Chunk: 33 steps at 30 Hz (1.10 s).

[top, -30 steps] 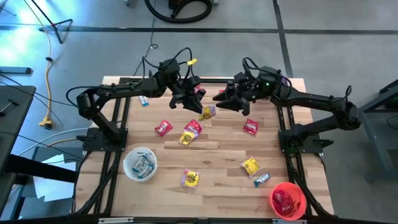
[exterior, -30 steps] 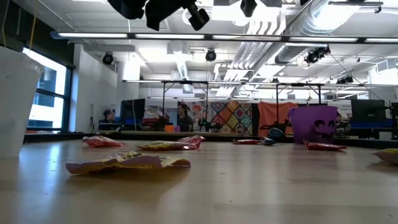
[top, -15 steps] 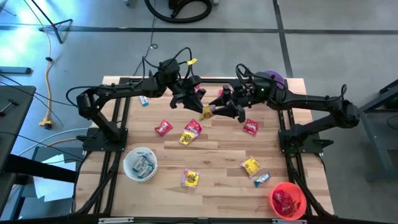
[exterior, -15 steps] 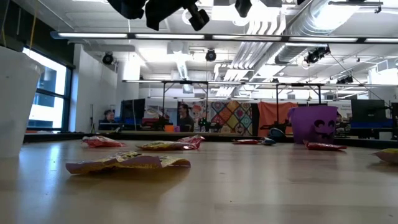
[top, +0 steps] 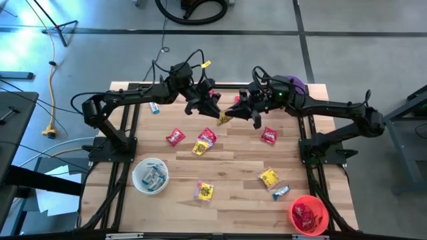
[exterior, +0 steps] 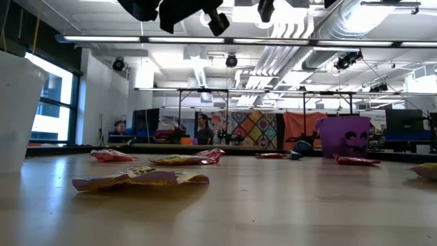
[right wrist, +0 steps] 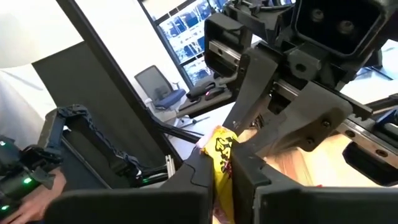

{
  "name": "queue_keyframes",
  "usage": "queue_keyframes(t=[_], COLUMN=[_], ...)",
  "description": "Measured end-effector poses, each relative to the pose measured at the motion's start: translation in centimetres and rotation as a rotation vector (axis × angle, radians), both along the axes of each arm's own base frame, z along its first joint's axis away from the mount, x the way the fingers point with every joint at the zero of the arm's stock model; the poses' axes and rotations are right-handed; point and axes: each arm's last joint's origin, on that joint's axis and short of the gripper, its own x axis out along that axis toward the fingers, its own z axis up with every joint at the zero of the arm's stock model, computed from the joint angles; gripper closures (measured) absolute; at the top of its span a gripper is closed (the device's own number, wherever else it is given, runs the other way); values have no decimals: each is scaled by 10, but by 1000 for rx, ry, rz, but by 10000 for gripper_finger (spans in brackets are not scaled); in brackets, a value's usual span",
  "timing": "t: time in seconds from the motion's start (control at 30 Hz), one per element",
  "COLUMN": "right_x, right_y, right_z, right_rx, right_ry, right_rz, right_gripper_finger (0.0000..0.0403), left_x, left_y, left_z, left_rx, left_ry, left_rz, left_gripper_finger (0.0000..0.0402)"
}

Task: Sort candy
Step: Put the yellow candy into the purple bin

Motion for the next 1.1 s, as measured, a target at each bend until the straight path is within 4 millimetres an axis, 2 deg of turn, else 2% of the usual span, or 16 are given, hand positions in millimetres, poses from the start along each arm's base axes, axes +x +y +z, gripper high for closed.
queue_keyframes(t=[0.23, 0.4, 0.53, 0.7, 0.8, 0.97, 1.1], right_x=[-11, -36, -68, -114, -133, -142, -139], right_y=[-9, -21, -37, -59, -74, -102, -126], right_z=[7, 14, 6, -17, -29, -49, -73], right_rx=[-8, -61, -84, -82, -41, 21, 89], right_ry=[-22, 17, 217, 615, 795, 962, 1107], right_rz=[-42, -142, -380, -858, -1107, -1272, -1335], right_gripper_finger=[385, 393, 394, 394, 395, 395, 395], left_x=[-6, -18, -30, -44, -50, -59, -66], left_y=[17, 42, 51, 50, 45, 37, 33], left_z=[0, 3, 12, 17, 18, 15, -1], left_rx=[50, 139, 227, 396, 510, 583, 565], left_ry=[-42, -103, -147, -105, -33, 56, 104], left_rz=[87, 230, 323, 504, 618, 683, 693], left_gripper_finger=[297, 275, 273, 280, 287, 301, 322])
